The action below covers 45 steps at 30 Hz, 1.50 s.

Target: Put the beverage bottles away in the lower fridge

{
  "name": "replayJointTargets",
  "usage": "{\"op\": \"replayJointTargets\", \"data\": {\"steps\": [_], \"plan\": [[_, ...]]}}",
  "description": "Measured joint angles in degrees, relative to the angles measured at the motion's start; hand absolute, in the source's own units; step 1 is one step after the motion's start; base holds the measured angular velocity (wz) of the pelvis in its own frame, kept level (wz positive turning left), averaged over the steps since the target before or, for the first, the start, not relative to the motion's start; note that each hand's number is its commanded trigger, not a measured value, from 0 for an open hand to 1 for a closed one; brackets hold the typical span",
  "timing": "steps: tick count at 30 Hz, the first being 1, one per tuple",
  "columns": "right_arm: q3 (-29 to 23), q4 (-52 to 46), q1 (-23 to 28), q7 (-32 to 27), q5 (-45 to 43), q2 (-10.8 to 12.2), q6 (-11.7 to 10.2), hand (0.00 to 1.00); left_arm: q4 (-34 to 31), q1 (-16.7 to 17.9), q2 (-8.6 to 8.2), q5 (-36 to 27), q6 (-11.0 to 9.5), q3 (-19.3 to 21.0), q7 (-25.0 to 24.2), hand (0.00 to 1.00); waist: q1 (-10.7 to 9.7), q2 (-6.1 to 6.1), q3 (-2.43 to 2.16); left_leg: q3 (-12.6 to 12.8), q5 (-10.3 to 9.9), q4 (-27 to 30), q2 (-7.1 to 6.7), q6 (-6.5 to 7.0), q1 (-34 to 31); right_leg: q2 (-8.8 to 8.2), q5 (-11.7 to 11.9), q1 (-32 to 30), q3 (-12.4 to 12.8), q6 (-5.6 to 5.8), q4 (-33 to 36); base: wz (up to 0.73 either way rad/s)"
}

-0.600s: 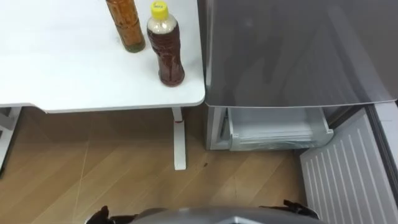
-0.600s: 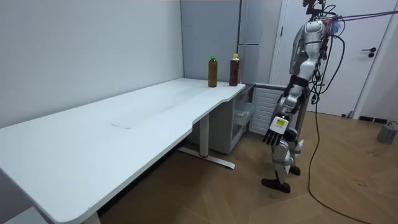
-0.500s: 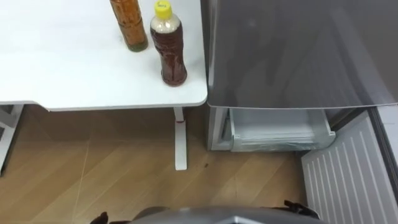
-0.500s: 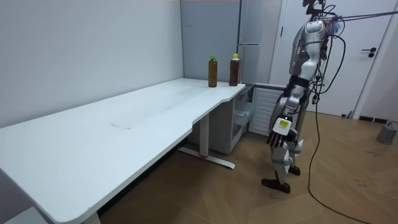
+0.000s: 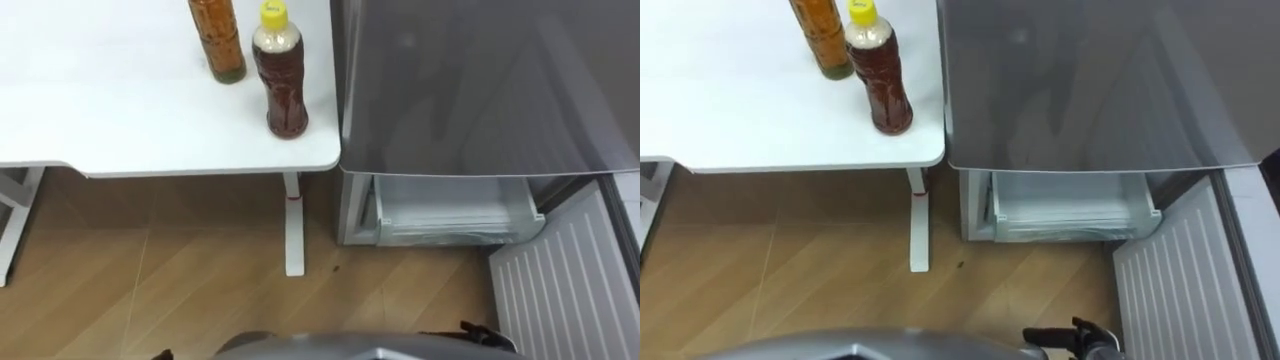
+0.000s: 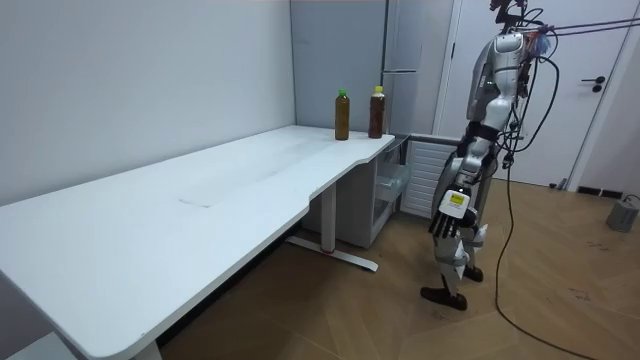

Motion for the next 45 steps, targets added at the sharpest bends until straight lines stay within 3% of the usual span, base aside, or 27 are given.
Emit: {"op": "replayJointTargets", "data": {"steps": [5,10,15,21,23,25,28,34,37,42,45], "plan": [[-0.12,-1.15,0.65,-0.46,-0.21,-0.03,-0.41,0.0,-1.26,-0.18,-0.22,-4.43,-0.91,1.72,2.85,0.0,0.21,-0.06,-0.04,0.2,0.06,-0.14,-0.19,0.05,0.19,-0.15,-0.18,-0.23,0.2,0.2,-0.3,0.0],[0.41,-2.24,1.6,-1.69,-0.36,-0.1,-0.47,0.0,-4.28,0.34,-0.29,-13.41,-1.53,4.51,7.04,0.0,0.56,-0.2,-0.11,1.09,0.01,-0.53,-0.22,0.1,1.1,-0.31,-0.21,0.03,1.14,0.28,-0.27,-0.09],[-1.84,-2.45,2.31,-2.09,-1.52,-0.11,-0.62,0.0,-10.26,1.31,-0.61,-20.45,-3.44,10.38,14.68,0.0,0.5,0.0,-0.23,1.51,-0.1,-1.39,-0.23,0.1,2.52,-0.39,-0.21,0.96,1.4,0.29,-0.55,-0.06],[-2.29,-2.61,2.91,-2.17,-1.82,-0.44,-0.55,0.0,-19.7,0.48,-0.49,-29.48,-6.84,13.85,22.82,0.0,2.05,0.24,-0.33,1.57,-0.29,-1.4,-0.16,0.23,2.73,-0.41,-0.19,0.79,1.58,0.3,0.26,-0.02],[-2.3,-2.62,3.04,-2.16,-2.42,-0.59,-0.62,0.0,-23.28,0.55,-0.62,-31.03,-8.59,14.56,25.63,0.0,2.74,0.39,-0.46,1.64,-0.28,-1.37,-0.15,0.24,2.78,-0.41,-0.17,0.78,1.76,0.31,0.28,-0.04],[-2.4,-2.63,3.53,-2.18,-2.61,-0.62,-1.3,0.0,-26.47,0.6,-0.62,-32.93,-11.62,14.59,29.12,0.0,3.38,0.3,-0.44,1.64,-0.27,-1.37,-0.15,0.24,2.84,-0.41,-0.14,0.76,1.85,0.34,0.41,0.0],[-3.05,-2.64,4.0,-2.16,-2.63,-0.6,-1.87,0.0,-29.27,0.67,-0.61,-32.78,-13.52,14.65,33.22,0.0,3.38,0.74,-0.7,1.64,-0.25,-1.38,-0.15,0.25,2.81,-0.41,-0.14,0.69,1.91,0.34,0.46,0.0],[-3.42,-2.75,3.94,-2.13,-5.03,-0.68,-2.52,0.0,-38.19,0.61,-0.12,-29.17,-15.79,15.58,39.0,0.0,3.19,0.53,-0.68,1.38,-0.21,-1.39,-0.21,0.24,2.93,-0.37,-0.14,1.02,1.63,0.33,0.41,0.02],[-3.53,-2.53,4.38,-2.11,-5.62,-0.78,-3.12,0.0,-44.49,-0.02,1.71,-24.6,-17.16,15.76,41.13,0.0,3.2,0.49,-0.59,1.0,-0.22,-1.4,-0.24,0.23,3.43,-0.36,-0.14,1.72,1.36,0.33,0.29,0.06],[-3.6,-2.55,5.02,-2.08,-5.86,-0.86,-4.36,0.0,-56.87,-0.68,2.74,-13.31,-19.32,16.13,42.61,0.0,3.36,0.64,-0.54,0.91,-0.22,-1.41,-0.26,0.23,3.12,-0.35,-0.14,1.58,1.23,0.33,0.16,0.01],[-3.61,-2.5,4.85,-1.32,-6.21,-1.26,-4.35,0.0,-63.29,-1.29,3.8,-10.06,-19.91,16.12,41.91,0.0,3.29,0.97,-0.53,0.78,-0.22,-1.44,-0.28,0.22,3.13,-0.33,-0.14,1.61,1.13,0.34,0.13,0.01]]}}
